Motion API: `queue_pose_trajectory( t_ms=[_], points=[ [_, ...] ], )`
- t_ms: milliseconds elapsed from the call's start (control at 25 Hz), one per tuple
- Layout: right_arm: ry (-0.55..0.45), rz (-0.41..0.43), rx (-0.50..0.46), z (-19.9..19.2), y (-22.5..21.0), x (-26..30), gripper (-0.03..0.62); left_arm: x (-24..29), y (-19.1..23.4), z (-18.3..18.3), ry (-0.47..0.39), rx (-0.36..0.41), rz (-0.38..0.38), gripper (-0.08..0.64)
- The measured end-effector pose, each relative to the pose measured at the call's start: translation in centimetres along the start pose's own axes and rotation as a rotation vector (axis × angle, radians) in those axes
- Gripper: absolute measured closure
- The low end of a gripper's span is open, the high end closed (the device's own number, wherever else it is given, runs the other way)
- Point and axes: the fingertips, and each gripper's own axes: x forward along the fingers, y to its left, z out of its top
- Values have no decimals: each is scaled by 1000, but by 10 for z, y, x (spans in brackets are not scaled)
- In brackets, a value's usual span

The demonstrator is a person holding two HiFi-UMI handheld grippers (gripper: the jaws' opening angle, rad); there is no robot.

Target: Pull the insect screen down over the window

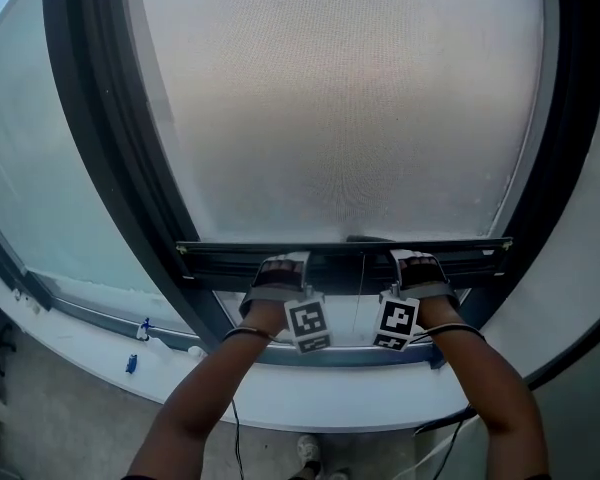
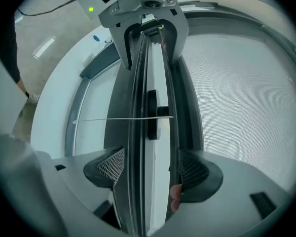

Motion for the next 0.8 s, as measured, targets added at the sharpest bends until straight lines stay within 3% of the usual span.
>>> queue_pose_trajectory(
  t_ms=[120, 200, 440, 800],
  points=[
    [18, 74, -9, -1, 26, 7, 262, 8, -28, -2, 10, 1, -76, 224],
    [29, 100, -15, -2, 43, 11, 262, 14, -44, -2, 4, 8, -84, 224],
    [21, 81, 8, 2, 48, 16, 262, 17, -47, -5, 7, -28, -67, 224],
    [40, 123, 45, 3, 58, 11, 262, 12, -61, -4, 12, -23, -129, 224]
  ],
)
